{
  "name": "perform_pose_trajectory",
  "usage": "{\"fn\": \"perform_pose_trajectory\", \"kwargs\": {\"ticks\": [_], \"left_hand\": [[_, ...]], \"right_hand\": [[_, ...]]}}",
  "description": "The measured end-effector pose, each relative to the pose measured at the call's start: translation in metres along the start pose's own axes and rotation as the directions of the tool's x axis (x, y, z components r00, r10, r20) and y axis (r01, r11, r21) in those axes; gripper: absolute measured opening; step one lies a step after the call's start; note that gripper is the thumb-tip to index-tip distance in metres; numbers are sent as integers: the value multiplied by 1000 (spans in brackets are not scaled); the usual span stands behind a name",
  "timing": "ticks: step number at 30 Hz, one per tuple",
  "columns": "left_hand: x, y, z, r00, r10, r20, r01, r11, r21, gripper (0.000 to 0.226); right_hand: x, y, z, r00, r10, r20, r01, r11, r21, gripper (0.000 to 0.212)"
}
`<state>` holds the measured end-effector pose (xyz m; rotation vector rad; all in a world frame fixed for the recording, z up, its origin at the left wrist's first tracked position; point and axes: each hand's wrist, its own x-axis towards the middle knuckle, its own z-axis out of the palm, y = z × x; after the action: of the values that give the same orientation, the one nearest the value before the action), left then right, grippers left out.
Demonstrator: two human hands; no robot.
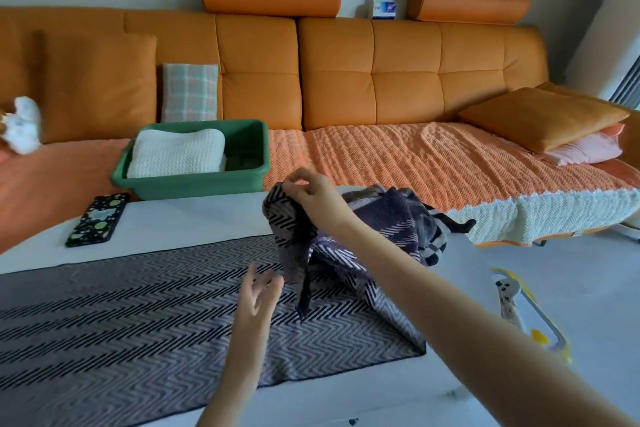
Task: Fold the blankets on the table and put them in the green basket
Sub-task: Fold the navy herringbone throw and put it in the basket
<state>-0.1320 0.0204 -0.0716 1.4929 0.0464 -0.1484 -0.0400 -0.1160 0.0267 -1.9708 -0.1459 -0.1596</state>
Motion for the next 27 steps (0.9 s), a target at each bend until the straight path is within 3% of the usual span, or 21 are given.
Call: {"fn": "perform_pose_trajectory", "kwargs": {"ticks": [2, 4, 7, 9, 11, 15, 18, 22, 24, 27], "left_hand": [[-2, 9, 3, 999, -31, -29, 29, 997, -69, 76], [-3, 10, 0, 993, -20, -113, 12, 997, -75, 52], [-6, 4, -13, 947, 94, -307, -54, 989, 136, 9], [-8, 4, -28, 885, 147, -442, -81, 983, 165, 14], [-12, 15, -46, 838, 140, -527, -120, 990, 71, 17], [-21, 51, -90, 772, 122, -624, -211, 975, -71, 17], [-23, 68, -133, 719, 148, -679, -256, 965, -61, 16], [-29, 50, -183, 747, 125, -653, -50, 990, 133, 26], [-36, 23, -202, 778, 65, -625, 135, 954, 268, 28], [-48, -8, -219, 799, -29, -601, 314, 872, 375, 26]], "right_hand": [[6, -5, 30, 999, 24, 42, -24, 1000, -3, 12], [10, -11, 54, 997, 46, 66, -46, 999, 1, 12], [13, -19, 76, 994, 78, 78, -80, 997, 23, 16], [15, -22, 85, 992, 83, 97, -85, 996, 7, 16], [19, -24, 91, 992, 61, 112, -60, 998, -20, 15], [31, -26, 108, 991, -2, 131, 14, 996, -93, 15], [43, -27, 136, 980, -14, 197, 31, 996, -84, 12], [45, -13, 178, 889, 94, 448, 26, 967, -255, 27], [36, 6, 192, 796, 165, 582, 113, 905, -411, 35], [29, 32, 200, 690, 209, 693, 222, 850, -477, 47]]}}
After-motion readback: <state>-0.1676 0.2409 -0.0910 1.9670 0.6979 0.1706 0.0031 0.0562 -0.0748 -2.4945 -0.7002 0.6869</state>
